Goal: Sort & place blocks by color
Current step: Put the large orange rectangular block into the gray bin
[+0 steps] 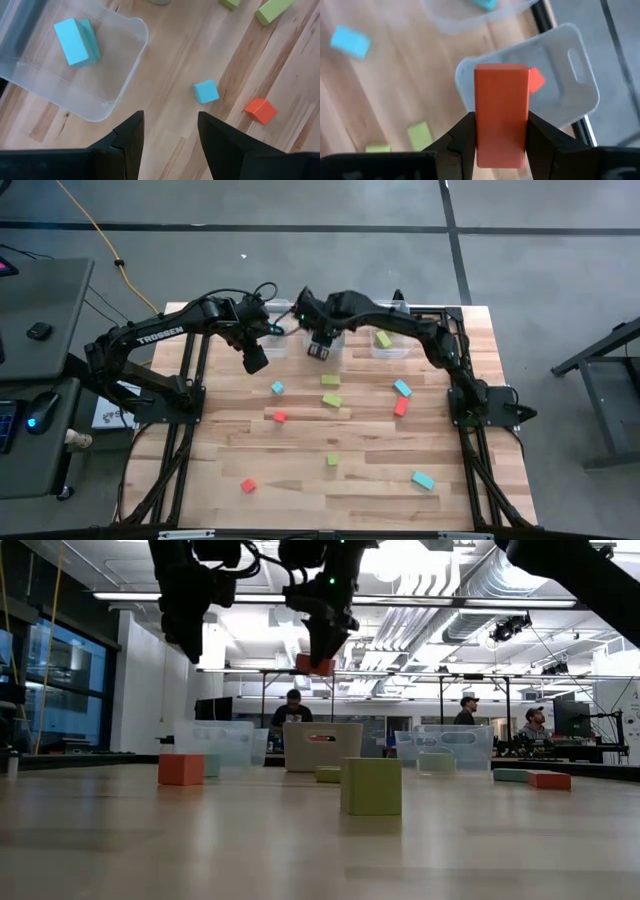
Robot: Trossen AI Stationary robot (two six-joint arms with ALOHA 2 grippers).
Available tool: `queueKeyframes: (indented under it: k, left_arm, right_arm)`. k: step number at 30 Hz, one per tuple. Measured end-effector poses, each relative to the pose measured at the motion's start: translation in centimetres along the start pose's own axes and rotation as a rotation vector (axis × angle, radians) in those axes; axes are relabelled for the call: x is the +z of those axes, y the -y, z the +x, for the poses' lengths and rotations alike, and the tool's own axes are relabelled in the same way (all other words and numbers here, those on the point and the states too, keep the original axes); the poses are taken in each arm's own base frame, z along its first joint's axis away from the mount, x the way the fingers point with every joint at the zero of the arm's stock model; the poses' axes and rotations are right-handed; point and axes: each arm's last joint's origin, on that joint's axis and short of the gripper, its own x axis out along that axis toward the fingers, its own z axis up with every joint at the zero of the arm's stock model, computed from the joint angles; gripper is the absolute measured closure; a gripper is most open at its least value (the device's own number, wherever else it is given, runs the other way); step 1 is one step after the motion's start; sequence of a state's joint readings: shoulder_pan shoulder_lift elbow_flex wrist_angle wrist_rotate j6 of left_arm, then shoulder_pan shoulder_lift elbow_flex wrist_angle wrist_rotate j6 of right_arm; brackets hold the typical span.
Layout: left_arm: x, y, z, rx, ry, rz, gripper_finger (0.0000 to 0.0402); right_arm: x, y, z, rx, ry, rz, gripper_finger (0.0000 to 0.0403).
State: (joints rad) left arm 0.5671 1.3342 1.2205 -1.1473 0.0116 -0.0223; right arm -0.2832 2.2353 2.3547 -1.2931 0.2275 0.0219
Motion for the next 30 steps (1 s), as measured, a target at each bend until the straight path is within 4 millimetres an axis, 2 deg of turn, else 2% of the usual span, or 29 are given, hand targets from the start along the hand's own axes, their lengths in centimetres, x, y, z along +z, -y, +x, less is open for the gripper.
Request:
queueKeyframes:
  k: [5, 13, 18, 30]
  left_arm:
    - [0.0, 0.0, 0.0, 0.000, 0.003, 0.036, 0.0241]
    - [0.1, 0.0, 0.0, -0.001, 0.013, 0.054, 0.0241]
    - [0.1, 0.0, 0.0, -0.002, 0.015, 0.054, 0.0241]
    - [0.3, 0.0, 0.0, -0.003, 0.031, -0.009, 0.0241]
  right_arm:
    - [0.8, 2.9, 0.6, 0.031, 0.077, 0.075, 0.0289]
    - [0.9, 5.7, 3.2, 0.112, 0.126, 0.124, 0.0289]
    - [-0.1, 6.1, 5.3, 0.155, 0.066, 0.090, 0.0289]
    - [-3.0, 4.9, 9.6, 0.269, -0.061, -0.093, 0.0289]
